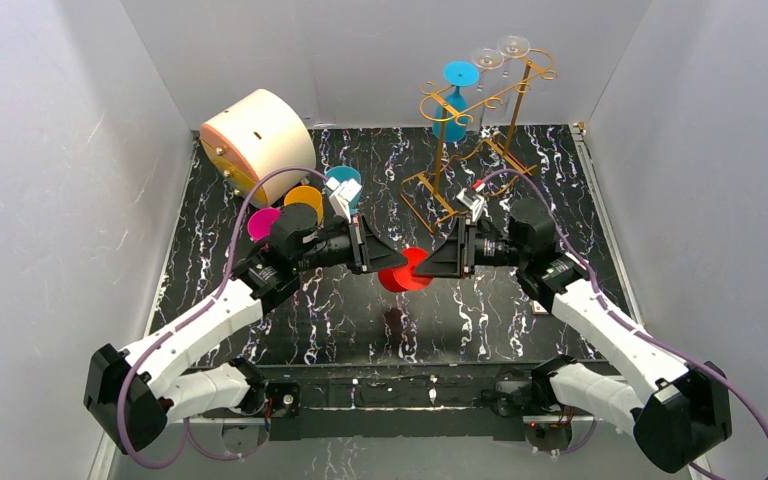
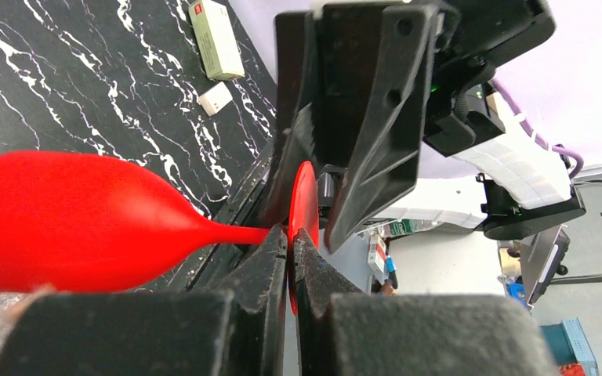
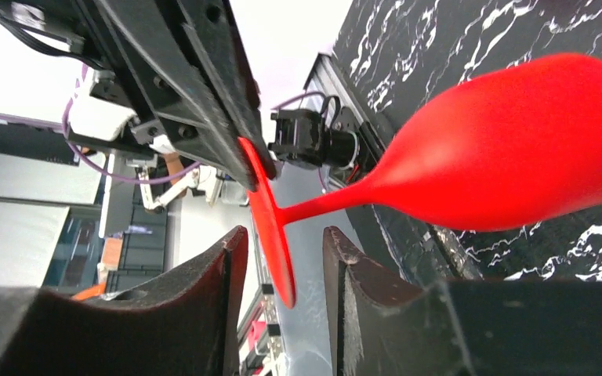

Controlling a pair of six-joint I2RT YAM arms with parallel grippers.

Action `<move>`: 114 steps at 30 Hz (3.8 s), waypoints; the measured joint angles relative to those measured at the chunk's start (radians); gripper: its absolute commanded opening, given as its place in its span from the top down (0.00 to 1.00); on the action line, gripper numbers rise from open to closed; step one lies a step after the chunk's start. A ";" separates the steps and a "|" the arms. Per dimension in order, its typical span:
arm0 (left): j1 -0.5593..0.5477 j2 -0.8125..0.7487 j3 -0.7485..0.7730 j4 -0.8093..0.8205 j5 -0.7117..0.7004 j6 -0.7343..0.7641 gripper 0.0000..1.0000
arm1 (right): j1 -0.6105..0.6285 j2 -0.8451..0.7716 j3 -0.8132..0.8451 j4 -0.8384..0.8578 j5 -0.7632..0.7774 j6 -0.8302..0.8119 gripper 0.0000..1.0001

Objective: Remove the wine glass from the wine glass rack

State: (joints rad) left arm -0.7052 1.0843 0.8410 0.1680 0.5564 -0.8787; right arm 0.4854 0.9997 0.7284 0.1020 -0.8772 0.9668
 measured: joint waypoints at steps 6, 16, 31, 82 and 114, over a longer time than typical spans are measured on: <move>-0.002 -0.019 0.000 -0.004 -0.029 0.012 1.00 | 0.040 0.010 -0.035 0.038 0.007 0.023 0.50; -0.003 -0.054 0.000 -0.044 -0.075 0.041 1.00 | 0.040 -0.003 -0.071 0.112 0.015 0.058 0.77; -0.004 -0.091 0.000 -0.039 -0.113 0.031 1.00 | 0.040 0.006 -0.117 0.356 -0.009 0.210 0.74; -0.004 -0.096 0.144 -0.319 -0.130 0.213 0.30 | 0.059 -0.070 -0.117 0.282 -0.071 -0.269 0.99; 0.175 0.017 0.381 -0.630 -0.358 0.082 0.02 | 0.171 -0.355 -0.220 -0.319 -0.021 -2.059 0.99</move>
State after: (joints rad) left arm -0.5301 1.1011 1.2221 -0.4622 0.1982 -0.7963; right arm 0.6559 0.6449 0.5079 -0.2173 -0.8982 -1.0924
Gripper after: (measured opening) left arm 0.983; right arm 0.043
